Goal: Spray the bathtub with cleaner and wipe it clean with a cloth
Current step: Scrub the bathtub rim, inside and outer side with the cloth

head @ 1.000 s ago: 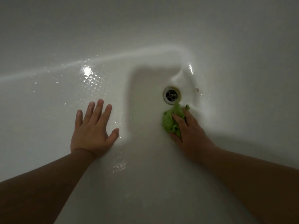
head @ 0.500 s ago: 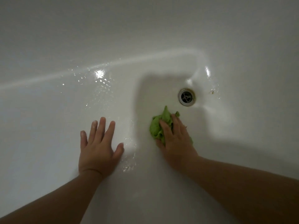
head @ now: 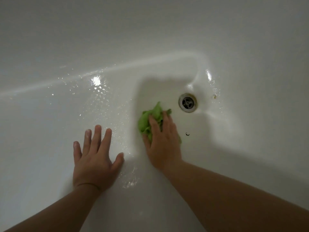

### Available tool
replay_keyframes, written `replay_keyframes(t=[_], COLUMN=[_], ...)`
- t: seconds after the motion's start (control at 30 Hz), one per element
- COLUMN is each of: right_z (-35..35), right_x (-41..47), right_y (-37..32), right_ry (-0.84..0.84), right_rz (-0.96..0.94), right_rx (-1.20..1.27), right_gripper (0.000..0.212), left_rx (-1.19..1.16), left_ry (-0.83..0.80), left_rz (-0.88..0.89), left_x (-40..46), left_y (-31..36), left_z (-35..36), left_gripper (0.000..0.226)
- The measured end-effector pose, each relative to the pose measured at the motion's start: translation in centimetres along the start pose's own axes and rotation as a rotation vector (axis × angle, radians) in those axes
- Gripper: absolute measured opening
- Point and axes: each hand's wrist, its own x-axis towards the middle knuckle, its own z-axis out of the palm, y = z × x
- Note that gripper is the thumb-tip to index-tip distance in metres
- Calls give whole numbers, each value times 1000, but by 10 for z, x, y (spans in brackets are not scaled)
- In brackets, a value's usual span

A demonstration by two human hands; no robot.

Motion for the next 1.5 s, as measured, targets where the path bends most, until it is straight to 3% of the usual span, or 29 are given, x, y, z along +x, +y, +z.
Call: replay_keyframes(t=[0.1,0.13,0.27,0.37,0.43,0.5,0.67,0.77,0.87,0.93,1.07,1.23,1.37,1.5], right_z=[-2,-5,-3,6,3,-3,1,8,0,-16,-57,-96,-93,-76], right_x=[41,58,56,26,44,77,66,38,85,130,176,139,69,9], right_y=[1,7,21,-1,-4,4,7,-13,-3,14,77,149,160,140], right_ry=[-107,-102,125,72,2,-5,198,85,12,-6,-13,-30,25,1], right_rz=[-262,-232,236,52,-143,-213,267,88,-192,-235,-82,39,70,260], right_rx=[10,7,1,-17,2,3,-7,1,23,-5,-49,-274,-251,-213], right_gripper=[60,61,62,59,61,63,64,63,63,64,71,68,62,63], left_rx=[-5,-2,15,26,34,37,50,70,88,73,75,81,54,86], left_ry=[7,6,6,9,5,13,39,50,47,56,55,32,41,53], left_rz=[7,15,37,48,52,65,113,152,157,155,171,165,162,165], left_x=[8,11,19,24,28,32,41,46,52,57,65,81,86,84], left_y=[3,3,4,6,9,9,9,11,10,10,8,7,8,9], left_z=[-1,-1,-3,-4,-4,-4,-4,-5,-5,-7,-10,-16,-18,-17], left_gripper=[87,87,87,87,88,88,87,88,88,88,89,89,86,82])
